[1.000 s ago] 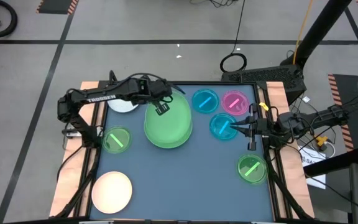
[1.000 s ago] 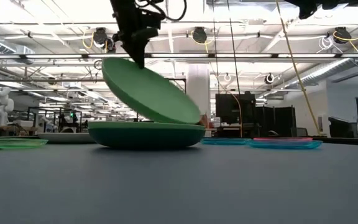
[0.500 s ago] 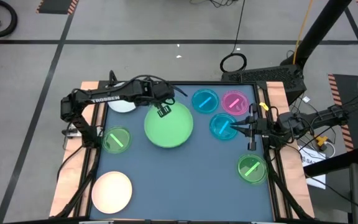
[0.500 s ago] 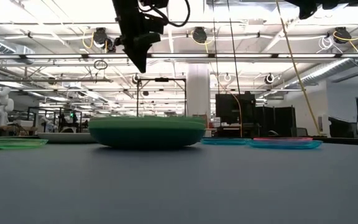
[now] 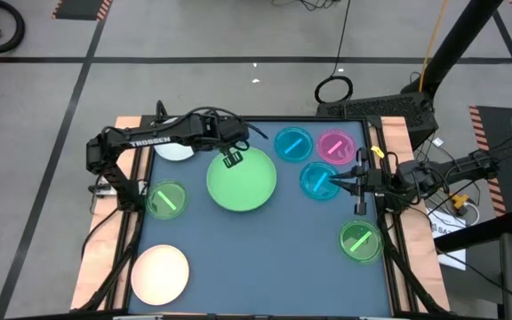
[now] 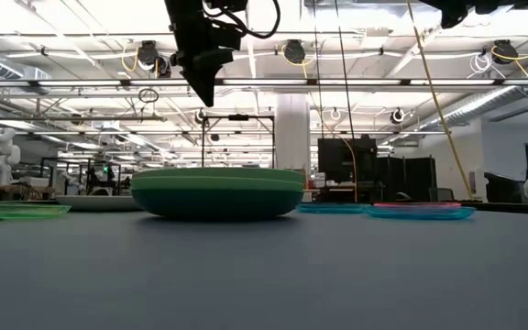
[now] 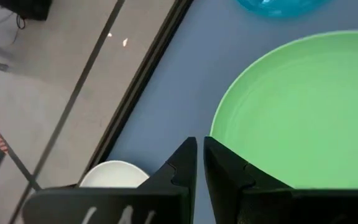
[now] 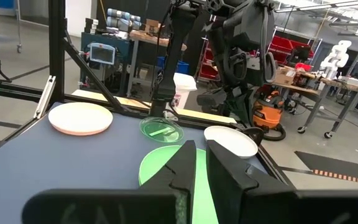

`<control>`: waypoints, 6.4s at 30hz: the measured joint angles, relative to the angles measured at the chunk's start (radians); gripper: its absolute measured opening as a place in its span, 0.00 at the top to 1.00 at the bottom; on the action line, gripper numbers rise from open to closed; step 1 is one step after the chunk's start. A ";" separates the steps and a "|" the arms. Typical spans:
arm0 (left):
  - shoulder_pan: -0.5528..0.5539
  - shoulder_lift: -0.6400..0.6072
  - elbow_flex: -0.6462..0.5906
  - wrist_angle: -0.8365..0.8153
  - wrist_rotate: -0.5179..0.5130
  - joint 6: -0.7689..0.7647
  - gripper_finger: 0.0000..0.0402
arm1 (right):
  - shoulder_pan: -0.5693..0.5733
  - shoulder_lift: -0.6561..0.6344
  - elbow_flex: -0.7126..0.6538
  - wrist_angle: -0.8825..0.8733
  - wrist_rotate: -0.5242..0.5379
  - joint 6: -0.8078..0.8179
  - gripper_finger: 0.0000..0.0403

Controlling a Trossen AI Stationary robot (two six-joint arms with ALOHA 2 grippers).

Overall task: Stack plastic plates
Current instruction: Stack the white plate on top of the green plate

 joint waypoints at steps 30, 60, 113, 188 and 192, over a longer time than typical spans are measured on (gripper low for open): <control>0.296 0.001 -0.318 0.079 0.152 0.361 0.91 | 0.000 0.000 0.000 -0.045 0.005 0.027 0.92; 0.509 0.001 -0.318 0.071 0.249 0.222 0.90 | 0.000 0.000 0.000 -0.038 0.005 0.105 0.92; 0.499 -0.001 -0.645 0.427 0.268 0.123 0.54 | 0.000 0.000 0.000 -0.041 0.004 0.106 0.92; 0.284 -0.107 -0.704 0.330 0.200 -0.104 0.64 | 0.000 0.000 0.000 -0.045 0.004 0.109 0.92; 0.284 -0.107 -0.736 0.345 0.158 -0.118 0.64 | 0.000 0.000 0.000 -0.045 0.004 0.109 0.92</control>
